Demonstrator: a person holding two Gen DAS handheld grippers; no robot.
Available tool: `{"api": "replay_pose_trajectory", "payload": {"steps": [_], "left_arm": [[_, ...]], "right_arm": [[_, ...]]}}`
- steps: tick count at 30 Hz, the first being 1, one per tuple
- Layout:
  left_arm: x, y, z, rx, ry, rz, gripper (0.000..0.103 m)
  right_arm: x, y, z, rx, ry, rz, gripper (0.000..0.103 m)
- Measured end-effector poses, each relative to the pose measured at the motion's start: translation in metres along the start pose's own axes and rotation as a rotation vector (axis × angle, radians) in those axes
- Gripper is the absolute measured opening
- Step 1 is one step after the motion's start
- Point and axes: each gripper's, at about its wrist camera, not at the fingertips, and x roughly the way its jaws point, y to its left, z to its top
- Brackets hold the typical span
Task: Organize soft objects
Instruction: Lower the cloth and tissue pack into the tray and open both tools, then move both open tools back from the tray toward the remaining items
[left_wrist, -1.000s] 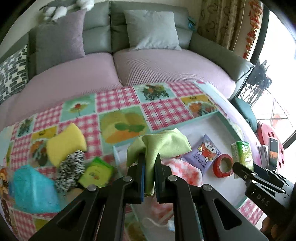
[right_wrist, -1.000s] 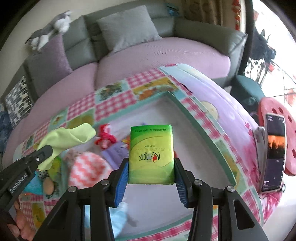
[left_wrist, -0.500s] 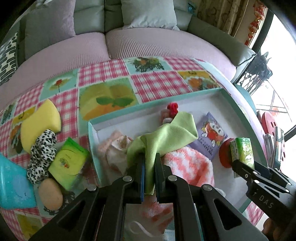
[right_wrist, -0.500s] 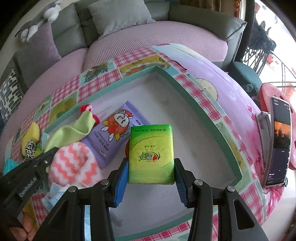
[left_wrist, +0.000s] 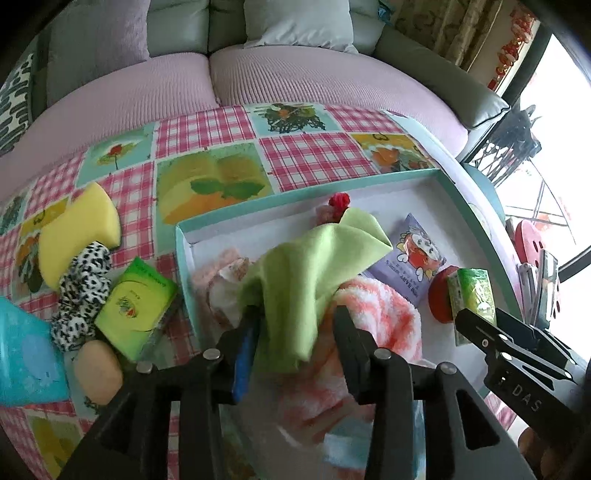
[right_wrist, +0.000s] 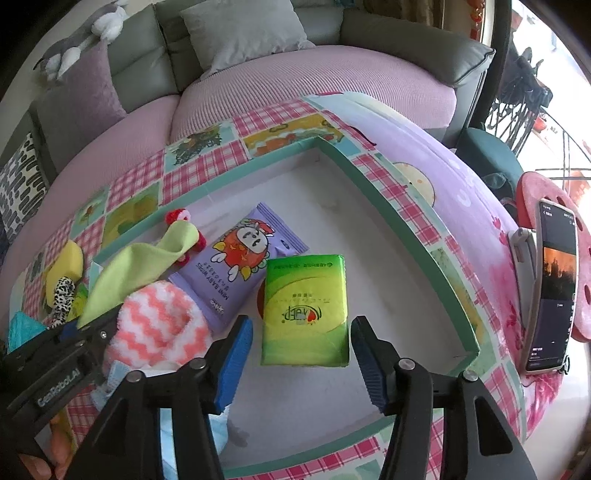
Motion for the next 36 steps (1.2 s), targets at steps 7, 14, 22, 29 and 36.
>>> {"api": "replay_pose_trajectory", "payload": {"steps": [7,14,22,29,36], "left_arm": [[-0.025,0.003,0.001,0.004,-0.050,0.045,0.047],[-0.034,0.025,0.002,-0.070,-0.086,0.141,0.074],[-0.023,0.053,-0.006,-0.167,-0.048,0.223,0.088],[-0.028,0.064,-0.011,-0.195,-0.046,0.245,0.090],[-0.041,0.076,-0.011,-0.214,-0.075,0.261,0.093]], "right_arm": [[-0.010,0.004,0.000,-0.014,-0.022,0.005,0.066],[-0.017,0.010,0.001,-0.030,-0.034,0.011,0.079],[-0.012,0.011,-0.001,-0.036,-0.024,0.012,0.097],[-0.011,0.015,-0.001,-0.054,-0.036,0.021,0.103],[-0.023,0.018,0.003,-0.052,-0.097,0.042,0.103]]}}
